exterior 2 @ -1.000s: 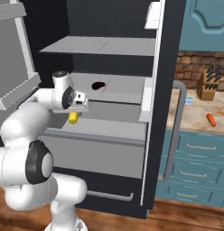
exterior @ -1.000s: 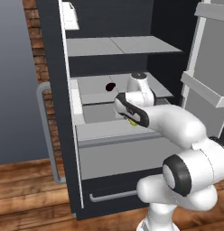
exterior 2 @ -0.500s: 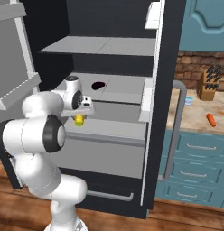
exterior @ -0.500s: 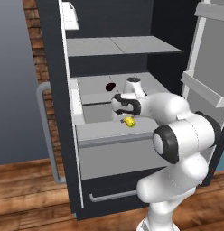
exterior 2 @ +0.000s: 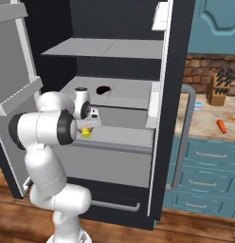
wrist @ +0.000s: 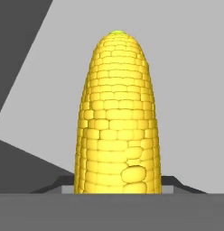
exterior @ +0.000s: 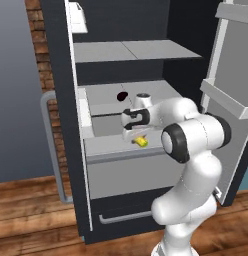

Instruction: Place the corn and carrot inside the fridge drawer. Close the drawer after placing the vegetables.

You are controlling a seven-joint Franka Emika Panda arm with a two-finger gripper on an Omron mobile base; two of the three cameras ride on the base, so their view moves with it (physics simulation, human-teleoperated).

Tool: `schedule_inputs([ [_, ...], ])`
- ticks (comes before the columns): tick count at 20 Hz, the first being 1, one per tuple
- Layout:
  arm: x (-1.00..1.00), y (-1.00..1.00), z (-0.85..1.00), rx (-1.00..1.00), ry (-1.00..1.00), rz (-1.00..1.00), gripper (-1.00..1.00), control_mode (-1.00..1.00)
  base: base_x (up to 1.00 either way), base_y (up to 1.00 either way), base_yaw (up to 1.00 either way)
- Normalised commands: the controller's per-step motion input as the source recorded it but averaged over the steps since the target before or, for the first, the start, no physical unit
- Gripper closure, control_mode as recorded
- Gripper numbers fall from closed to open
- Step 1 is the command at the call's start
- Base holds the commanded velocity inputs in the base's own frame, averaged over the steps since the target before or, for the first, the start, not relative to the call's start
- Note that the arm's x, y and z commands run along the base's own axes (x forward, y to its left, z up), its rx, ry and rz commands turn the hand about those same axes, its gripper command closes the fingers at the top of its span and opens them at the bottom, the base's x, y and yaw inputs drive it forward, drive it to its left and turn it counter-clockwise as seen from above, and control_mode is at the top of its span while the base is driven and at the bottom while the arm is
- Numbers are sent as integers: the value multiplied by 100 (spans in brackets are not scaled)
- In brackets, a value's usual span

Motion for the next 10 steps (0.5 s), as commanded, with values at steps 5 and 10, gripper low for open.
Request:
schedule_inputs([
  [5,-25,0,-20,0,5,11,100,-100,0,0,0],
  [10,-80,-14,-1,6,4,2,100,-100,0,0,0],
])
